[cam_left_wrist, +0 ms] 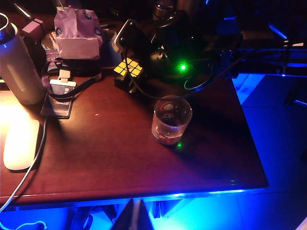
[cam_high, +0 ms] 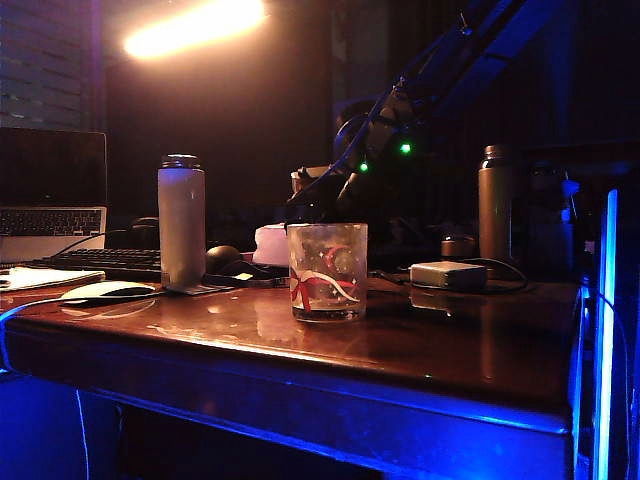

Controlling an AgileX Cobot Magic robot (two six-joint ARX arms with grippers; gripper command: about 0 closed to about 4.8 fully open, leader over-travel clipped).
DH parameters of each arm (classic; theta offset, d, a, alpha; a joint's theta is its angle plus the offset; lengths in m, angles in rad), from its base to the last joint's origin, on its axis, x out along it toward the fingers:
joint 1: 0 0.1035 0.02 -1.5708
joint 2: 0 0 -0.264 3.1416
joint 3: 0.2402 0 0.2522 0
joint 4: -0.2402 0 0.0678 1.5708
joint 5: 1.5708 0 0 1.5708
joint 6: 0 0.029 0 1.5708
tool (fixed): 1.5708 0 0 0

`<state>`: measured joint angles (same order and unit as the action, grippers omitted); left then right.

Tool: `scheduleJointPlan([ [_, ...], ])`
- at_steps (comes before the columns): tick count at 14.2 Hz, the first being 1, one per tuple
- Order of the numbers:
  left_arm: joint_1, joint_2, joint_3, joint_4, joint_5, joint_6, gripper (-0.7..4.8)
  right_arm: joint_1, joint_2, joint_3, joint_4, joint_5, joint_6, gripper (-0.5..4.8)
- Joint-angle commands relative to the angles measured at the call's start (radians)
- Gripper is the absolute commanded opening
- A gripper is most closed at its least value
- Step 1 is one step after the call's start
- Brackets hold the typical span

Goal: Stack the Rubik's Cube on top of the glass cup.

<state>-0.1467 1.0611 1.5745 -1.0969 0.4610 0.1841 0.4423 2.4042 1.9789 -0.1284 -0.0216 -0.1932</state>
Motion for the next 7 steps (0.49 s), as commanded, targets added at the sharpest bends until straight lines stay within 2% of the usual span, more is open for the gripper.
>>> scheduleJointPlan([
  [1,0.0,-0.002,0.004,0.006,0.003,0.003,-0.03,-0.014,-0.003,0.008,0.073,0.004,0.072,4.79],
  [4,0.0,-0.002,0.004,0.005,0.003,0.003,-0.03,-0.038,-0.002,0.008,0.074,-0.026,0.168,4.79],
  [7,0.0,-0.002,0.004,0.005,0.003,0.003,-0.03,-0.039,-0.001,0.008,0.074,-0.028,0.208,4.79],
])
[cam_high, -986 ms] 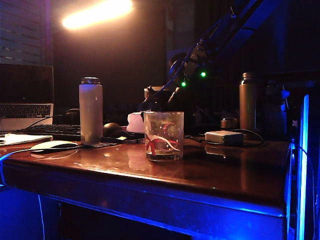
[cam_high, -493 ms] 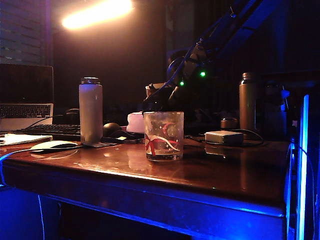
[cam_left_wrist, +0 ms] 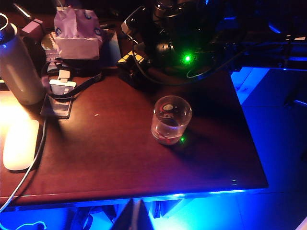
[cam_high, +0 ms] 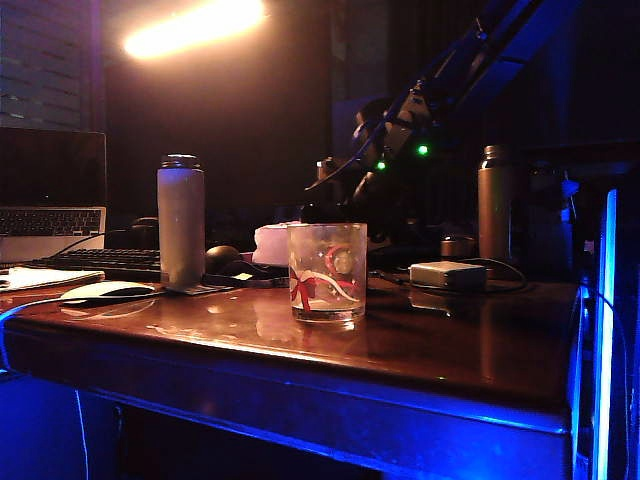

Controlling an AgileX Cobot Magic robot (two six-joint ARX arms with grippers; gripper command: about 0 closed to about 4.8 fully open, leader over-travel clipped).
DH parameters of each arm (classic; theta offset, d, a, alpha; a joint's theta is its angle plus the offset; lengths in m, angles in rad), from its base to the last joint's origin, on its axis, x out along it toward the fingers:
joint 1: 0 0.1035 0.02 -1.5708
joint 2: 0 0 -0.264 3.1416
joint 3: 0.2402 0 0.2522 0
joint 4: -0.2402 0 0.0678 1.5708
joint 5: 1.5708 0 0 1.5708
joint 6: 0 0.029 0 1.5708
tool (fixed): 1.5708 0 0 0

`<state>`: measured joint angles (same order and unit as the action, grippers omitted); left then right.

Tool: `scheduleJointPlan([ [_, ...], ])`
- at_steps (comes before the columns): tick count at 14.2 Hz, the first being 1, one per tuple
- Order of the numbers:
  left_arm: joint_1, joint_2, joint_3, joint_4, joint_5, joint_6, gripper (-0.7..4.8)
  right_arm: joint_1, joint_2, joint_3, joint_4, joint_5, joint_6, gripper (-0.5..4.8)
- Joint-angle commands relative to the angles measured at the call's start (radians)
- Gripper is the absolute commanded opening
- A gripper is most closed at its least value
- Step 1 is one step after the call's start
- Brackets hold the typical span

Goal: Stack the Rubik's Cube on top of the glass cup.

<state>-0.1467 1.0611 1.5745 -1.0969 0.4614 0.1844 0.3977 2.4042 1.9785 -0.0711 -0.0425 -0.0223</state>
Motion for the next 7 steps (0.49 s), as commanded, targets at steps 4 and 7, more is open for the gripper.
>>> scheduleJointPlan([
  [4,0.0,-0.002,0.004,0.003,0.003,0.003,-0.03,0.006,0.023,0.008,0.011,-0.026,0.083,4.79],
  [7,0.001,-0.002,0.004,-0.003,0.003,0.003,-0.03,0.005,0.026,0.008,0.018,-0.001,0.103,4.79],
])
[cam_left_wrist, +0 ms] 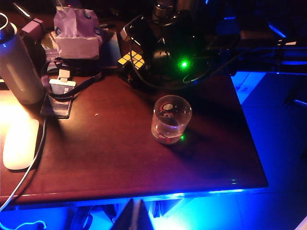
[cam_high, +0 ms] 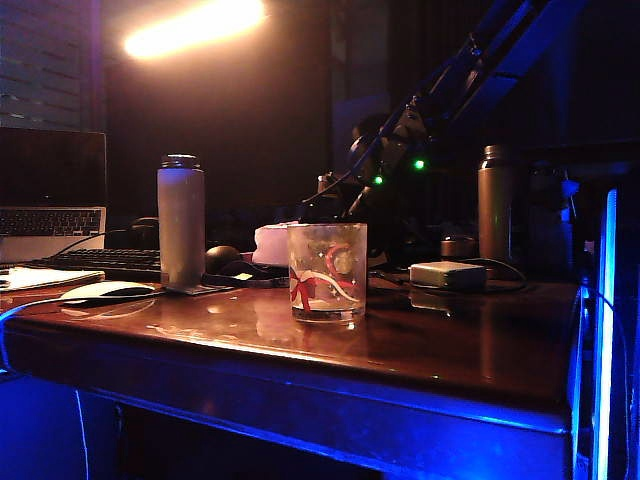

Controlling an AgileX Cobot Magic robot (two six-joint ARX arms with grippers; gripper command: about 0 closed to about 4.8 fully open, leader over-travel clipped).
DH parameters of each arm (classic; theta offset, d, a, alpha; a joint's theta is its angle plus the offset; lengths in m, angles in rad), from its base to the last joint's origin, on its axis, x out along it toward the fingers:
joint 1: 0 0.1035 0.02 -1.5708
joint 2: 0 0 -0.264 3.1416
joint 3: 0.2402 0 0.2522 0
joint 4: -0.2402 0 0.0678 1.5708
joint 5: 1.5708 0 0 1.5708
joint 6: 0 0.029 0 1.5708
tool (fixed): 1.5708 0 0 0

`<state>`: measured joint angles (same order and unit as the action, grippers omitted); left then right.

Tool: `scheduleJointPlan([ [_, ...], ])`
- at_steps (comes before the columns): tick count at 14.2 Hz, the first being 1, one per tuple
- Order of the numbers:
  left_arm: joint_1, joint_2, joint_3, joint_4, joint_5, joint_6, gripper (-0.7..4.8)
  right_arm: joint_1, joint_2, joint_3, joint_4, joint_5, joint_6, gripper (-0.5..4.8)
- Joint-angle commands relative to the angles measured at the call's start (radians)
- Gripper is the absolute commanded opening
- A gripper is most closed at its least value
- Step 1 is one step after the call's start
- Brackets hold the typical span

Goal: Stack the Rubik's Cube on top of the glass cup.

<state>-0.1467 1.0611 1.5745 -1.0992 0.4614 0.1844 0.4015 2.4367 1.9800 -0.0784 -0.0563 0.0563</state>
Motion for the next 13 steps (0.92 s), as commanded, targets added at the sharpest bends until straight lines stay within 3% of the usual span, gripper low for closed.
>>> scheduleJointPlan([
  [1,0.001,-0.002,0.004,0.0,0.003,0.003,-0.03,0.0,-0.006,0.006,0.027,0.013,0.027,4.79],
  [6,0.001,-0.002,0.004,-0.004,0.003,0.003,-0.03,-0.002,0.02,0.006,0.015,0.01,0.03,4.79],
  [7,0.0,-0.002,0.004,-0.006,0.003,0.003,-0.03,-0.002,0.02,0.006,0.016,0.014,0.03,4.53],
  [9,0.0,-0.002,0.004,-0.007,0.003,0.003,-0.03,-0.002,0.02,0.006,0.024,0.015,0.029,2.25],
  [13,0.001,-0.002,0.004,-0.019,0.003,0.003,-0.03,-0.002,0.02,0.006,0.029,0.021,0.022,2.08],
])
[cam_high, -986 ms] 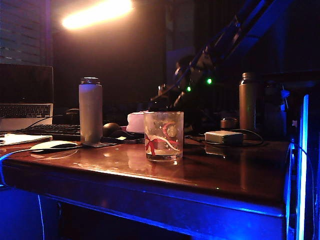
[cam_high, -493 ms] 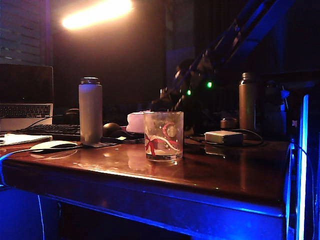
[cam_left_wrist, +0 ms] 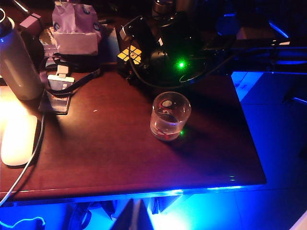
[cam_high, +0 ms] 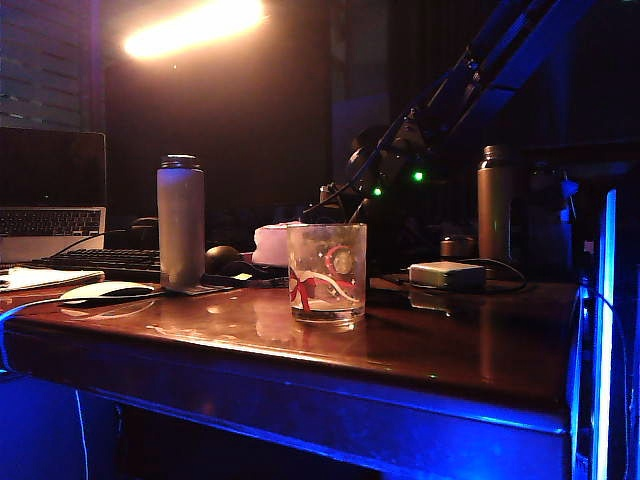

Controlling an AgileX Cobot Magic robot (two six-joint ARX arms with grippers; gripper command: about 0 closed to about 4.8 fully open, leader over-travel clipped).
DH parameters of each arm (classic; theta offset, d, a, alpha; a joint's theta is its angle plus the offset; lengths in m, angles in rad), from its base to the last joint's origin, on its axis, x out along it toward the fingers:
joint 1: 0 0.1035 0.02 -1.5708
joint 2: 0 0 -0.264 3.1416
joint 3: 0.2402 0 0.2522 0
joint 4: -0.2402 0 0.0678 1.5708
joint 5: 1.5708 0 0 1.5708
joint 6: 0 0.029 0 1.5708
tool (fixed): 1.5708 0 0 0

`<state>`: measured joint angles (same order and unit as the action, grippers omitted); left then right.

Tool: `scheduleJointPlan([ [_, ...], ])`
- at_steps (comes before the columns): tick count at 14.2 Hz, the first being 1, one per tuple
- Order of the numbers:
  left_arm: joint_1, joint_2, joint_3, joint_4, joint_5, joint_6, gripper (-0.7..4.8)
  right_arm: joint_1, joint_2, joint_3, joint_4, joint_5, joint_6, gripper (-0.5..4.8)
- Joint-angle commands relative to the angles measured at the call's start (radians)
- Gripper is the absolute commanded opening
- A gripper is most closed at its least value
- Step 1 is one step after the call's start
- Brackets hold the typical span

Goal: Stack the Rubik's Cube on top of the glass cup.

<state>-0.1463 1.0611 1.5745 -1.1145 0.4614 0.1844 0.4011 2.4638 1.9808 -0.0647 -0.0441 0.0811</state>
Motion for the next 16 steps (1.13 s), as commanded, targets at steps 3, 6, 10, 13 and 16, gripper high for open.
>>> scheduleJointPlan([
  [3,0.0,-0.002,0.004,-0.006,0.003,0.003,-0.03,-0.002,-0.035,0.006,-0.062,0.009,-0.004,2.07],
  [6,0.0,-0.002,0.004,-0.003,0.003,0.003,-0.03,-0.001,-0.119,0.007,-0.097,0.008,-0.063,2.07],
  [10,0.0,-0.003,0.004,0.005,0.007,0.003,-0.03,-0.001,-0.298,0.007,-0.193,0.007,-0.092,2.07],
  [13,0.0,-0.003,0.005,0.005,0.015,0.026,-0.03,-0.001,-0.415,0.008,-0.378,-0.013,-0.111,2.07],
  [16,0.0,-0.003,0.005,0.012,0.014,0.026,-0.03,0.0,-0.483,0.008,-0.528,-0.127,-0.116,2.07],
])
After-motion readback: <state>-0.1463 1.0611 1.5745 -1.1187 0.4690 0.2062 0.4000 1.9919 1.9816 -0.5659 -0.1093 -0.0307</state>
